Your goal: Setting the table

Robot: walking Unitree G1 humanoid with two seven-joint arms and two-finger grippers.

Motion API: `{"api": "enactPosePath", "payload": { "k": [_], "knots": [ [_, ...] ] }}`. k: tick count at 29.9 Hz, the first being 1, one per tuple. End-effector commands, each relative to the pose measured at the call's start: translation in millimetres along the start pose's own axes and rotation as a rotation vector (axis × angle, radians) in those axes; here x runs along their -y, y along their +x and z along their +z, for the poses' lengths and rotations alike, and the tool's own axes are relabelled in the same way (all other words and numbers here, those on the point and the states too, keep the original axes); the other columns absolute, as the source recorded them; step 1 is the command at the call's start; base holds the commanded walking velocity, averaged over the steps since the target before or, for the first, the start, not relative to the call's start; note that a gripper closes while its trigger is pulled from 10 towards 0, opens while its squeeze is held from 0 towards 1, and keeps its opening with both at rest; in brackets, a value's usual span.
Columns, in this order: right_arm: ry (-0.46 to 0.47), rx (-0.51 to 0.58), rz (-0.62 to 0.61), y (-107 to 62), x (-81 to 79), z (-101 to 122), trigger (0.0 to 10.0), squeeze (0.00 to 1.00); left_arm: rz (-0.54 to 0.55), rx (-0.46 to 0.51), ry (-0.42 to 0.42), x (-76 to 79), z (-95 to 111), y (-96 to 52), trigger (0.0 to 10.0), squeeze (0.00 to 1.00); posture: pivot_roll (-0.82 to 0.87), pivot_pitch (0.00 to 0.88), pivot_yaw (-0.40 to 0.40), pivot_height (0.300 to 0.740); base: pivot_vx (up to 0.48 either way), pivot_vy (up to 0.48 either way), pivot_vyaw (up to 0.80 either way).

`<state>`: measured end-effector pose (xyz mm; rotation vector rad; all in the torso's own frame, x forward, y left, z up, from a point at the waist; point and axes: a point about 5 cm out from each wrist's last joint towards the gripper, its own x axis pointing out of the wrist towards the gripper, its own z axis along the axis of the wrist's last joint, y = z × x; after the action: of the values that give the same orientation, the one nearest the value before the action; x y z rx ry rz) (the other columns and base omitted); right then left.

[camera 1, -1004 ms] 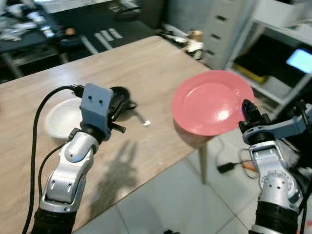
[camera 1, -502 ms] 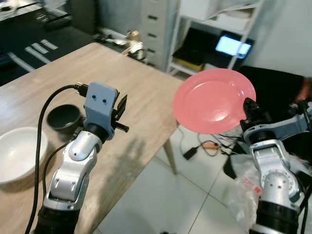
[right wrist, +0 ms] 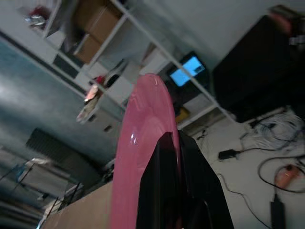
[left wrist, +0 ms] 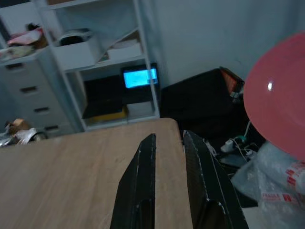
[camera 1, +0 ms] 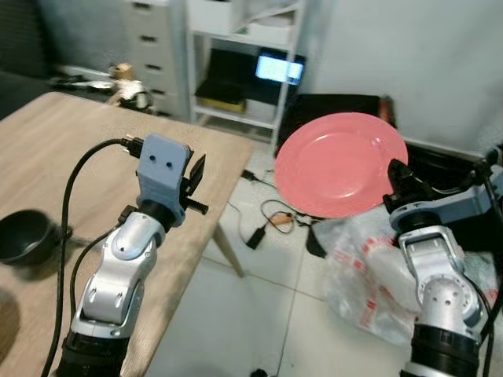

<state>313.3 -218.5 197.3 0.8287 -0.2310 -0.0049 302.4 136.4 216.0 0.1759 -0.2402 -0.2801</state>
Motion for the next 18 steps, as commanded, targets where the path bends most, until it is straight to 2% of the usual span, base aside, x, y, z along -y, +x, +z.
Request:
{"api": "enactPosePath", "payload": {
  "k": [1, 18],
  "knots": [
    [0.002, 0.003, -0.004, -1.2, 1.5, 0.4, 10.0, 0.0, -0.009, -0.014, 0.003, 2.4, -3.6, -0.4, 10.0, 0.0, 0.0, 0.028, 0.071, 0.74, 0.0, 0.0, -0.8],
    [-0.003, 0.003, -0.001, -1.3, 1.6, 1.4, 10.0, 0.0, -0.011, -0.008, -0.005, 4.0, -4.2, 3.1, 10.0, 0.0, -0.01, 0.027, 0.069, 0.74, 0.0, 0.0, -0.8]
  ]
}}
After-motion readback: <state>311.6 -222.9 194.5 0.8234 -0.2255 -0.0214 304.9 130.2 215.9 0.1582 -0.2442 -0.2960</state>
